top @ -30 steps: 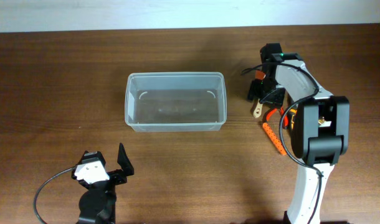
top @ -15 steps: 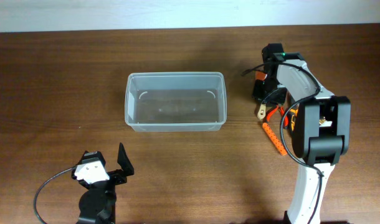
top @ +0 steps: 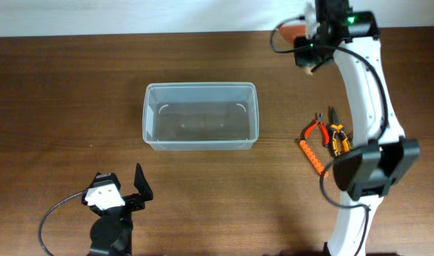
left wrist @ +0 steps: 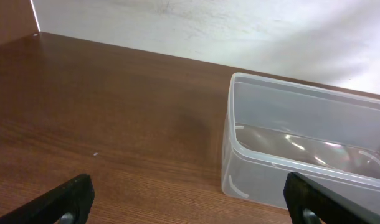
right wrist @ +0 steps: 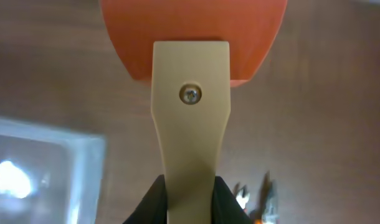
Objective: Pack container
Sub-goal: 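Lift the scraper and lower it into the clear container, release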
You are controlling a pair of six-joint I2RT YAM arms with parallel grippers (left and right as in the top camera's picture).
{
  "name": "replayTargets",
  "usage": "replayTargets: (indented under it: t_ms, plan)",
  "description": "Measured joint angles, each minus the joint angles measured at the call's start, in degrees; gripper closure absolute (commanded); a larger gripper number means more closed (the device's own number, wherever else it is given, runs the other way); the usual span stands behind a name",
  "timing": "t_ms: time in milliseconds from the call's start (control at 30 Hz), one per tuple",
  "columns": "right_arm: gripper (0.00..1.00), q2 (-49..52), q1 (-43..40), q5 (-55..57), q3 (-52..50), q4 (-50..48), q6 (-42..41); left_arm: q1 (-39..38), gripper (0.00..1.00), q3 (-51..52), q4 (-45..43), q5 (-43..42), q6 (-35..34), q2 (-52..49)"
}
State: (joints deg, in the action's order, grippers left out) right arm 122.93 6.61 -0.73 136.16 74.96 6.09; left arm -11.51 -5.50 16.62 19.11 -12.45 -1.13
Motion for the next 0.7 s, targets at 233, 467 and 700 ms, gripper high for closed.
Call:
replayTargets:
  t_ms: [233, 467, 700]
  plan:
    - [0.89, -1.9, 10.08, -6.58, 5.77, 6.34, 15.78, 0.0, 0.01, 0.0, 0.0, 0.0, 0.0, 0.0]
    - [0.87, -1.79, 18.27, -12.74, 3.17, 10.32, 35.32, 0.0, 0.01, 0.0, 0.0, 0.0, 0.0, 0.0]
    - [0.87, -1.46, 22.51, -14.32, -4.2, 8.94, 44.81, 0.0, 0.01, 0.0, -0.02, 0.0, 0.0, 0.0]
